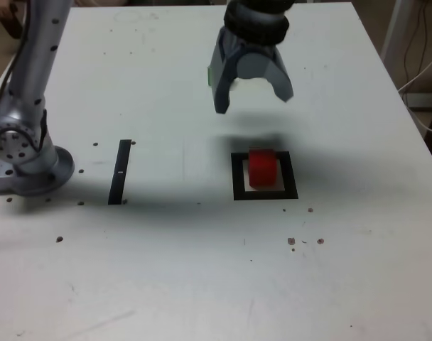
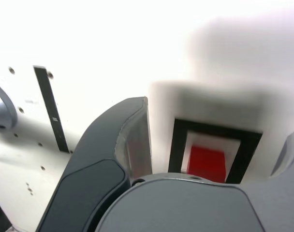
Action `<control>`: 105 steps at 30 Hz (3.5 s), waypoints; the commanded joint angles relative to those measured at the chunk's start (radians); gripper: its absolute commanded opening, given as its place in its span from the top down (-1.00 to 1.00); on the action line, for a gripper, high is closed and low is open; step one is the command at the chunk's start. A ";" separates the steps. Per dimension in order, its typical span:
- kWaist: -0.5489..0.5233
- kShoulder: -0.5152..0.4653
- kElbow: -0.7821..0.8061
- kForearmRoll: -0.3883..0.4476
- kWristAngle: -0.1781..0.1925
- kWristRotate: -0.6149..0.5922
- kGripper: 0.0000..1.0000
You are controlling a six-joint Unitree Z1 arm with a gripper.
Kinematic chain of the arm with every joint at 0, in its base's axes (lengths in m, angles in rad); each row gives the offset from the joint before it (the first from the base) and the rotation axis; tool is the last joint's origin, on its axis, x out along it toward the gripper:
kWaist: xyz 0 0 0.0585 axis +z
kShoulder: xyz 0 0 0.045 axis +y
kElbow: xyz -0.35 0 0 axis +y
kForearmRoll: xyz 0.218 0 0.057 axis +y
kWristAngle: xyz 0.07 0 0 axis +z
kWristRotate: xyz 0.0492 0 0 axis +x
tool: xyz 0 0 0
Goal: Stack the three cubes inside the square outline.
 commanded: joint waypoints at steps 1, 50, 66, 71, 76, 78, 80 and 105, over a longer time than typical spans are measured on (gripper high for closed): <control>0.053 -0.009 -0.010 0.002 0.011 0.038 -0.99; 0.461 0.202 -0.312 -0.073 0.183 0.926 -0.91; 0.452 0.300 -0.340 -0.087 0.188 0.923 -0.47; 0.445 0.299 -0.347 -0.098 0.189 0.899 0.03; 0.439 0.298 -0.348 -0.108 0.189 0.897 0.25; 0.438 0.298 -0.347 -0.108 0.189 0.896 0.26; 0.438 0.299 -0.344 -0.108 0.188 0.895 0.26; 0.397 0.233 -0.330 -0.088 0.187 0.872 0.27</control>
